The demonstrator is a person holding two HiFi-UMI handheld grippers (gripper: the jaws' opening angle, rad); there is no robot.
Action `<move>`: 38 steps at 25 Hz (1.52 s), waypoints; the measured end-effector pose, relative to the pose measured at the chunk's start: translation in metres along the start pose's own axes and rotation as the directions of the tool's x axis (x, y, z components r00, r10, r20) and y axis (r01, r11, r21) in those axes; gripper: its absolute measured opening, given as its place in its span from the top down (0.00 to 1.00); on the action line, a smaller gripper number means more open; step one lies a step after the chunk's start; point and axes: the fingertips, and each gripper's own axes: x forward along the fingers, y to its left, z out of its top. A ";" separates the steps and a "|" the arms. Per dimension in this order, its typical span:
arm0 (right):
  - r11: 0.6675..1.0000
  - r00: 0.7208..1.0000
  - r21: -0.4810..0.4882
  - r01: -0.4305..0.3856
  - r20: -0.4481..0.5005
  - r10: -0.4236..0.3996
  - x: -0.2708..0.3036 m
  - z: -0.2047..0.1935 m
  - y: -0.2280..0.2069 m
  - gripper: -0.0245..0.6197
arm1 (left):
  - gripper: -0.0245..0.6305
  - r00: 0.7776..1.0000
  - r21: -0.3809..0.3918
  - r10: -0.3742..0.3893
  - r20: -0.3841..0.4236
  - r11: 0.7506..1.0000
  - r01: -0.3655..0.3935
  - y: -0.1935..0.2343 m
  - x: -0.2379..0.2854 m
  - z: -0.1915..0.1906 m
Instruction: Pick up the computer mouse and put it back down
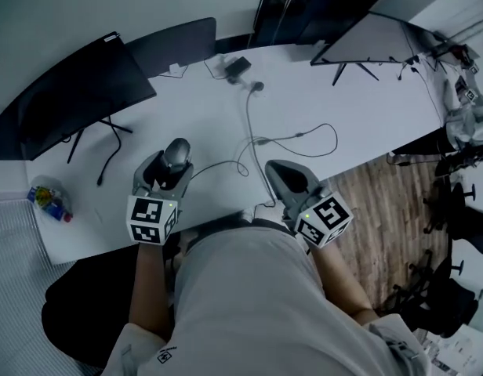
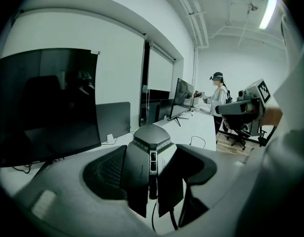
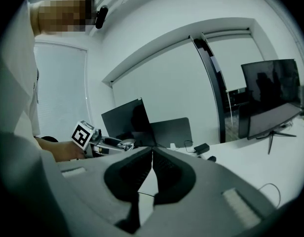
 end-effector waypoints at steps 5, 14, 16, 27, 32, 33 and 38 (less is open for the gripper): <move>0.997 0.997 0.021 0.079 -0.008 -0.078 -0.018 -0.009 -0.015 0.96 | 0.48 0.998 0.007 -0.064 -0.030 0.998 0.064 -0.009 0.035 -0.011; 0.981 0.982 0.047 0.188 -0.033 -0.186 -0.041 -0.020 -0.033 0.96 | 0.48 0.981 0.029 -0.146 -0.130 0.988 0.151 -0.024 0.100 -0.053; 0.977 0.978 0.053 0.207 -0.038 -0.205 -0.045 -0.022 -0.036 0.96 | 0.48 0.977 0.029 -0.158 -0.145 0.986 0.164 -0.026 0.112 -0.059; 0.951 0.953 0.080 0.297 -0.078 -0.291 -0.055 -0.034 -0.057 0.96 | 0.48 0.955 0.016 -0.196 -0.224 0.979 0.205 -0.028 0.169 -0.094; 0.937 0.939 0.093 0.337 -0.102 -0.327 -0.062 -0.039 -0.067 0.96 | 0.48 0.941 0.021 -0.214 -0.262 0.974 0.228 -0.034 0.191 -0.111; 0.934 0.936 0.095 0.345 -0.105 -0.335 -0.063 -0.040 -0.070 0.96 | 0.48 0.938 0.023 -0.218 -0.269 0.972 0.233 -0.035 0.195 -0.115; 0.923 0.925 0.096 0.373 -0.122 -0.361 -0.067 -0.043 -0.078 0.96 | 0.48 0.924 0.027 -0.234 -0.301 0.967 0.254 -0.040 0.216 -0.131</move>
